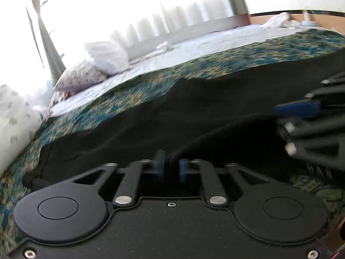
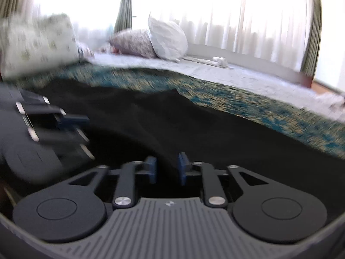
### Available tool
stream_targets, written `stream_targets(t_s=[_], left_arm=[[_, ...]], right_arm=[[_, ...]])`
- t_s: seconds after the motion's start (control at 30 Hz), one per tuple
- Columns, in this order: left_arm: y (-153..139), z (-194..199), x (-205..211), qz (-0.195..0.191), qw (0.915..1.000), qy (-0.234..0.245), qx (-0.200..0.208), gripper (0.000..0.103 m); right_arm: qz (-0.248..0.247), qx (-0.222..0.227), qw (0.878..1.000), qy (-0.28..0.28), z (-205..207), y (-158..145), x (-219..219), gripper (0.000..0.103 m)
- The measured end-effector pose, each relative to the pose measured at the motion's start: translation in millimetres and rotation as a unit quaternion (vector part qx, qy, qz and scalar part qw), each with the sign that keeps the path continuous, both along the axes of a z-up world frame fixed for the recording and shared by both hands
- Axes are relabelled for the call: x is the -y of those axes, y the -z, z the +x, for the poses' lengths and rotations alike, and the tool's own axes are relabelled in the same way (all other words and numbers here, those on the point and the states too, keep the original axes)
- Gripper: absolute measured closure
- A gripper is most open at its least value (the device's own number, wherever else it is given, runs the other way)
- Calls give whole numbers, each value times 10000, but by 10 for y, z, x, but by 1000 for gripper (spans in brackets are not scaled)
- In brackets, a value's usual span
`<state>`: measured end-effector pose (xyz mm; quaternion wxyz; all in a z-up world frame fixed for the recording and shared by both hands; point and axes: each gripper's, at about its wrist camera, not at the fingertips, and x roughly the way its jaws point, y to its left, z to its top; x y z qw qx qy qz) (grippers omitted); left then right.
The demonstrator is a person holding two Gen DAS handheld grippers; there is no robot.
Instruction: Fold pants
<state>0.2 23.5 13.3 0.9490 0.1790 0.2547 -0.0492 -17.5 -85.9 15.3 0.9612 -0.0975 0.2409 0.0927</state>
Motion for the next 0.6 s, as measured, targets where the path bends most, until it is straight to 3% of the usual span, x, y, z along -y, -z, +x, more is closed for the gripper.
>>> stream_targets(t_s=[0.1, 0.13, 0.17, 0.3, 0.43, 0.6], left_arm=[[-57, -61, -181, -356, 9993, -117, -34, 93], [-78, -100, -231, -399, 9990, -182, -23, 93], [-106, -133, -280, -424, 9988, -251, -9, 93], [-180, -294, -372, -549, 9979, -344, 43, 93], [-172, -386, -345, -420, 9985, -345, 32, 93], [-72, -423, -312, -306, 9989, -318, -171, 92]], right_arm=[[-275, -47, 9996, 79, -36, 113, 32, 55], [-283, -23, 9996, 57, -64, 108, 55, 64], [-324, -15, 9994, 72, -84, 101, 63, 83], [-389, 88, 9992, 11, -219, 66, 126, 88], [-653, 353, 9972, 117, -409, 86, 163, 91], [-719, 318, 9968, 149, -526, 124, 214, 91]])
